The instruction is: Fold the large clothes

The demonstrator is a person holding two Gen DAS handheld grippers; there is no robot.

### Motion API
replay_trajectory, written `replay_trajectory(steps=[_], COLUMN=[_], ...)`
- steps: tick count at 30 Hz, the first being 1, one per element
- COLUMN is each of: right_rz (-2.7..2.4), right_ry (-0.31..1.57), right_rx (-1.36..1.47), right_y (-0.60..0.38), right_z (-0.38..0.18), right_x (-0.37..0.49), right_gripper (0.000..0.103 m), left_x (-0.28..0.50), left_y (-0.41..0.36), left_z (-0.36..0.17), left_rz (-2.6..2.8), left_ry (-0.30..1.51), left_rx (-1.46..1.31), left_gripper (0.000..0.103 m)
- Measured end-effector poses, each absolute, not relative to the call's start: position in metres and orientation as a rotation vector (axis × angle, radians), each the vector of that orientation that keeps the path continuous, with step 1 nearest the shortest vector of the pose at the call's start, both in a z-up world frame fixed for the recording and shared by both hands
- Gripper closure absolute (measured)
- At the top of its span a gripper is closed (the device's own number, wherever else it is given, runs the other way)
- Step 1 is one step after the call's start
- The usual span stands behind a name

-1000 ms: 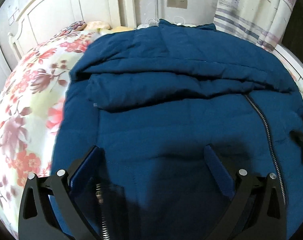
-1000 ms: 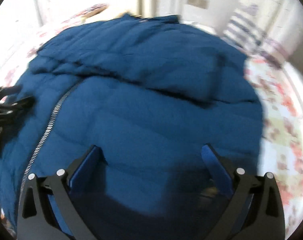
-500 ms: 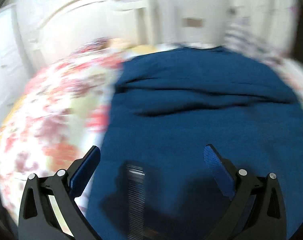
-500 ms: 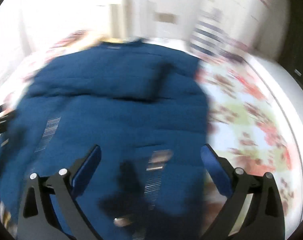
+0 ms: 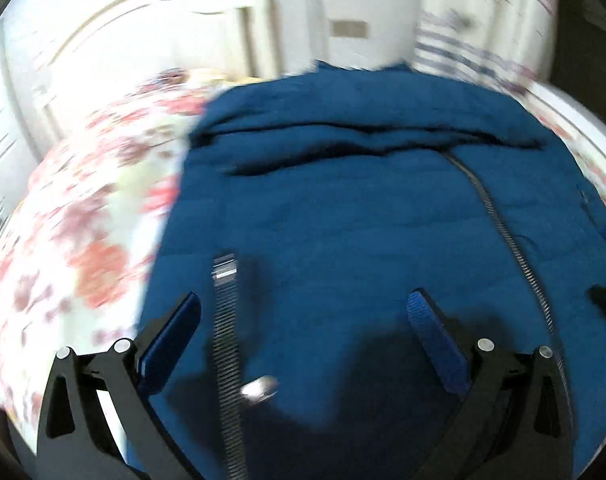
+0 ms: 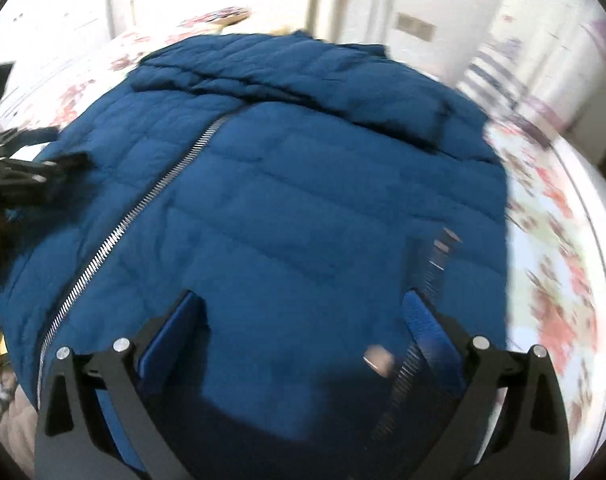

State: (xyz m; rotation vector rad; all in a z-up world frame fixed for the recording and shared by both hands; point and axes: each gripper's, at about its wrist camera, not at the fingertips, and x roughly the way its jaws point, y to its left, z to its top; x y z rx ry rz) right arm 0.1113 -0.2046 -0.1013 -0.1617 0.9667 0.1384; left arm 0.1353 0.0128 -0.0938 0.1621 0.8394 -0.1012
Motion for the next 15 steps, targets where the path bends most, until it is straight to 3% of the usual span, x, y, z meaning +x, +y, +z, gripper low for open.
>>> replay_trajectory(steps=[5,10,15], right_rz=[0.170,0.273,0.302], right_ry=[0.887,0.924,0.937], right_rx=[-0.122,-0.268,-0.188], right_y=[-0.214,-0.147,-0.155], right_z=[-0.086,-0.113,-0.120], right_x=[0.072,0.066,0.073], right_gripper=[0.003,0.003,0.002], left_x=[0.109,0.088,0.095], left_y=[0.059,0.003,-0.016], left_z=[-0.085,-0.085,-0.115], left_rz=[-0.039,-0.185,-0.186], left_ry=[0.813,0.784,0.814], left_rx=[0.074,0.161,0.213], left_gripper=[0.004,0.004,0.004])
